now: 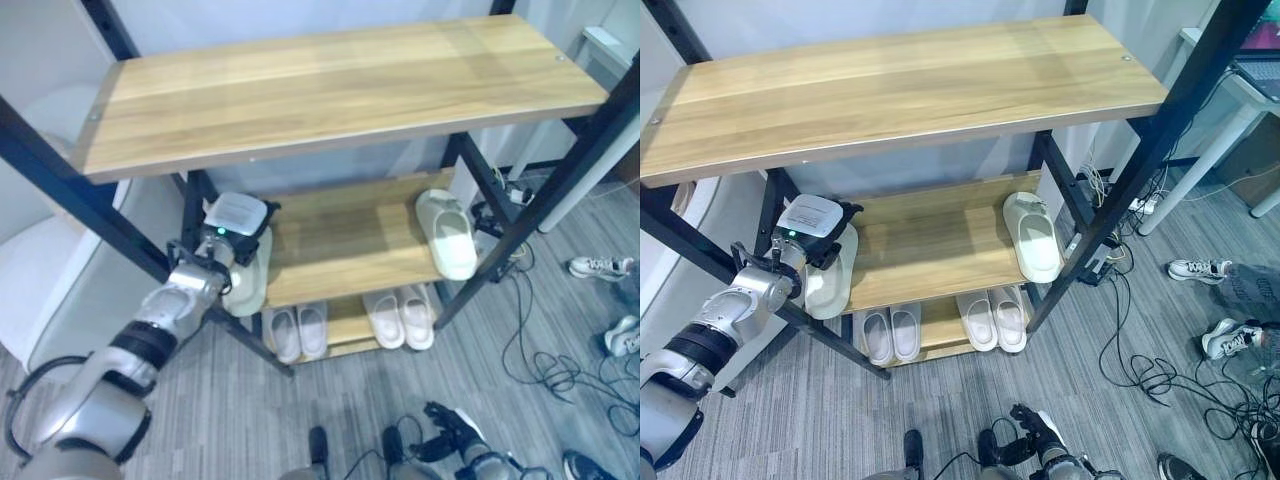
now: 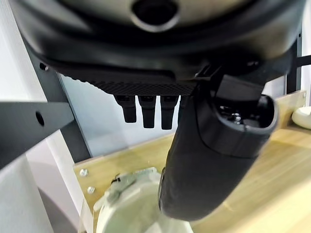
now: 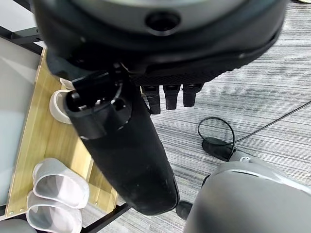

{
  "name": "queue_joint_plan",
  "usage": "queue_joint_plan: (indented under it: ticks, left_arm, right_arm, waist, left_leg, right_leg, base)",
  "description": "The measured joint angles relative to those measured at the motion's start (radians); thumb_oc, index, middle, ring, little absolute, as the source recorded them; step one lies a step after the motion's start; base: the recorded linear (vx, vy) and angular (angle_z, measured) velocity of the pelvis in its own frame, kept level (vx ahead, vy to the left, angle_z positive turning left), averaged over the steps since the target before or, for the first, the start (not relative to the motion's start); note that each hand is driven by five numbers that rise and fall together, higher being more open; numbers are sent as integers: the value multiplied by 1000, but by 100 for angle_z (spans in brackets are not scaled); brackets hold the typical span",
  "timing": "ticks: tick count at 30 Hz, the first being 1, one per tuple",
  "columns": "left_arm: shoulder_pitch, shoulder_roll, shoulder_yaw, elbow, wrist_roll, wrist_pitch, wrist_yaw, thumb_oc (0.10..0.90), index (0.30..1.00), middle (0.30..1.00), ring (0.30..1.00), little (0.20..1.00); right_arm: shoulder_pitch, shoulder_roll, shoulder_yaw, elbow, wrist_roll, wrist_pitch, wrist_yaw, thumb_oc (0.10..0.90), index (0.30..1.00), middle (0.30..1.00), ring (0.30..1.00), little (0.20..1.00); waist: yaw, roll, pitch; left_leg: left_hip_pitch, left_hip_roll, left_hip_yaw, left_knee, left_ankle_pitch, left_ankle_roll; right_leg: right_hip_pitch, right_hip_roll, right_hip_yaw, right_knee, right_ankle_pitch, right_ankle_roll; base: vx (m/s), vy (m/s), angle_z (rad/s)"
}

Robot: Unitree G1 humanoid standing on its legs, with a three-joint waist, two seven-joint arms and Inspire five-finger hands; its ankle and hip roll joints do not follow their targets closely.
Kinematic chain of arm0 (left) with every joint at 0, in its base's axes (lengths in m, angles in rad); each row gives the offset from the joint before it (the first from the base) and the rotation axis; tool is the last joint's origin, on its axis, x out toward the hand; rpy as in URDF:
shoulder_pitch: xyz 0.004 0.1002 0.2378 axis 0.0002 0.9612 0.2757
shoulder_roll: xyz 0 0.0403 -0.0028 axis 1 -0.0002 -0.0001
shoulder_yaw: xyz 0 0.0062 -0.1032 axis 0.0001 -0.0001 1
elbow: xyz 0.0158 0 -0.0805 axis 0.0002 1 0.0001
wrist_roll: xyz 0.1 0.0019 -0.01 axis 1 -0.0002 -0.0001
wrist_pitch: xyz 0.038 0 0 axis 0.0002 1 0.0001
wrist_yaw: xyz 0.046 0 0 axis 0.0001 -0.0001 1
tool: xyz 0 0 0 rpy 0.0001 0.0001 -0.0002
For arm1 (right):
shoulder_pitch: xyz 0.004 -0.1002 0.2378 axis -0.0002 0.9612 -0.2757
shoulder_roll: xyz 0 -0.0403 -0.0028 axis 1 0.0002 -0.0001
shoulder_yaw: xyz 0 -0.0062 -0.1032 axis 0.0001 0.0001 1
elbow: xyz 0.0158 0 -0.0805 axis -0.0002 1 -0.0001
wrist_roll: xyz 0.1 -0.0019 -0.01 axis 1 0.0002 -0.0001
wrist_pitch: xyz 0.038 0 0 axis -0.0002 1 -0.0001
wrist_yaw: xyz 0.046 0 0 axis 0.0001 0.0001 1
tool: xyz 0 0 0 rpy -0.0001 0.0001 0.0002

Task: Arrange the slippers neatly on the shoe rack.

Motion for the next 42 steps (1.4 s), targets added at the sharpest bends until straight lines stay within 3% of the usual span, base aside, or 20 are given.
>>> queue_joint_plan:
  ticks: [14,23,32,42]
  left_arm:
    - [9,0,6,-44,0,-2,8,800,900,900,900,900]
    - [17,-53,4,50,1,-8,27,800,900,900,900,900]
    - [18,-104,-13,178,4,2,41,800,900,900,900,900]
    - [17,-104,-8,180,2,19,110,800,900,900,900,900]
  right_arm:
    - [13,21,0,6,0,0,7,800,900,900,900,900]
    - [17,18,0,5,-1,-1,5,800,900,900,900,900]
    - [24,11,2,-2,-3,-4,-4,800,900,900,900,900]
    - [45,11,2,-5,-5,-6,-7,800,900,900,900,900]
  waist:
    - [17,4,-3]
    - [14,2,-11]
    - [-11,-33,-49]
    - [-10,-35,-51]
  left_leg:
    - [18,-1,-13,-3,-1,-3]
    - [13,-1,-12,0,-1,-3]
    - [-17,1,-4,0,0,-3]
    - [-43,1,7,0,-1,-3]
  right_leg:
    - [22,0,-11,0,-5,-6]
    - [17,1,-10,0,-5,-6]
    - [-18,2,-4,0,-5,-4]
    - [-46,2,2,0,-3,-4]
  base:
    - [2,-4,1]
    - [0,0,0]
    - [10,2,-1]
    - [10,2,-1]
